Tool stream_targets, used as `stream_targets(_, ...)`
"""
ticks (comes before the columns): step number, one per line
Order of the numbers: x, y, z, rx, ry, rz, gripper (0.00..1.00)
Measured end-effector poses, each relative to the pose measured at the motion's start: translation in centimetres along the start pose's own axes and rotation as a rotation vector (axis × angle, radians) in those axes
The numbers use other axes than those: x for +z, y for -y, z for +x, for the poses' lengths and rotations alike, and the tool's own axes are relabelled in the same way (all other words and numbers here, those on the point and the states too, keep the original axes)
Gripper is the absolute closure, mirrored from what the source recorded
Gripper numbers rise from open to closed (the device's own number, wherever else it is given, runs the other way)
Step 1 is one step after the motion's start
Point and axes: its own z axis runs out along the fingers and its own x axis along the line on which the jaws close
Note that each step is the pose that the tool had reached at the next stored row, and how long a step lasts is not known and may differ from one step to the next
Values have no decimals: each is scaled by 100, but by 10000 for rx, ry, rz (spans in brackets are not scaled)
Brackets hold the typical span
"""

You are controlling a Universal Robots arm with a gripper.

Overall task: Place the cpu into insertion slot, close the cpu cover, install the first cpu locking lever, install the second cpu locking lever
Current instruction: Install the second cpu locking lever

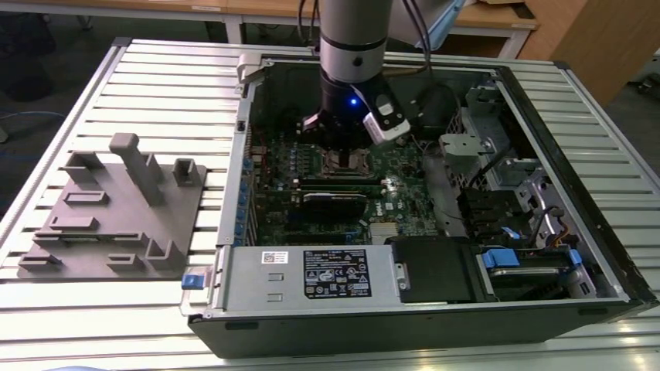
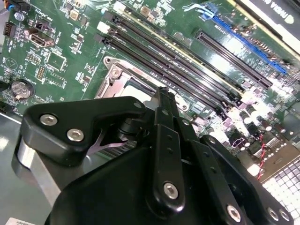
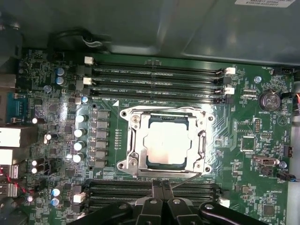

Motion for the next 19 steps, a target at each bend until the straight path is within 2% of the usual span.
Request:
stream_targets(8, -1, 48, 22, 0, 10, -1, 89)
stream_targets(19, 1, 47, 60, 0, 24, 0, 89)
